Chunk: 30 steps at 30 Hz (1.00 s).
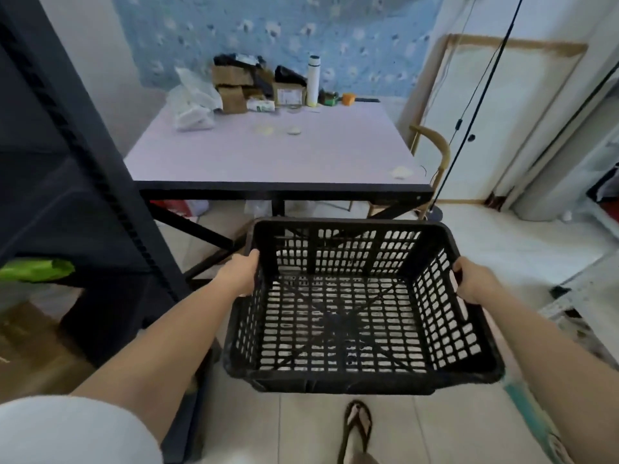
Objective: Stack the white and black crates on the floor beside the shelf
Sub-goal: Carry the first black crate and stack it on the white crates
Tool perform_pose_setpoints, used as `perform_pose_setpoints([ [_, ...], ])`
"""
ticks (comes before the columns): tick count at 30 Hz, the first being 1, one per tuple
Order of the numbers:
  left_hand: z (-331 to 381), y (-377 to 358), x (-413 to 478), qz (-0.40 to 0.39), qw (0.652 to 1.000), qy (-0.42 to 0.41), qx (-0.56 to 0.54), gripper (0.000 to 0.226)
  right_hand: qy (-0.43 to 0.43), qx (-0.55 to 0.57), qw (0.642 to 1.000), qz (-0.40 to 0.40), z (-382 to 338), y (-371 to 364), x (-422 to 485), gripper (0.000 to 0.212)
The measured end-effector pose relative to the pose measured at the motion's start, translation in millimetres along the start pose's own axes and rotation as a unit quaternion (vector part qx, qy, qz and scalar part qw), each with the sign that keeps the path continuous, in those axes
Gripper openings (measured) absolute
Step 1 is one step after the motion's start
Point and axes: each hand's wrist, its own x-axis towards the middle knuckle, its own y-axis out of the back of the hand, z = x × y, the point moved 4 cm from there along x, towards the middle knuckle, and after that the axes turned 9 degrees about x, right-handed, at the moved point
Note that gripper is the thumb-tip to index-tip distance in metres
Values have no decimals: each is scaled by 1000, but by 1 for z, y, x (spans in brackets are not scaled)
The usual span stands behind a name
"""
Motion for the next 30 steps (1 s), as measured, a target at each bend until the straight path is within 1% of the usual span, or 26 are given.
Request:
perform_pose_setpoints([
  [2,7,6,31,9,1000,15,-11,71,16,-1,1000,-10,-12,2,47,51],
  [6,19,10,83,-9,998,57,-32,75,39,6,999,-34,-27,-3,118,47],
  [9,27,6,119,-9,996,71,-51,66,59,-2,997,-49,-27,-12,164,41],
  [12,36,5,145,-9,996,67,-52,60,59,-13,997,-58,-28,-17,196,42],
  [17,45,8,176,-22,997,58,-52,62,44,-25,996,-77,-23,-32,225,43],
  [23,44,11,187,-30,997,56,-49,72,29,-11,998,-56,-20,-38,235,36],
  [27,43,17,188,-21,997,52,-44,63,28,-3,999,-45,-23,-37,236,32],
  [30,45,16,186,-14,998,47,-35,60,34,7,998,-48,-22,-36,236,26],
])
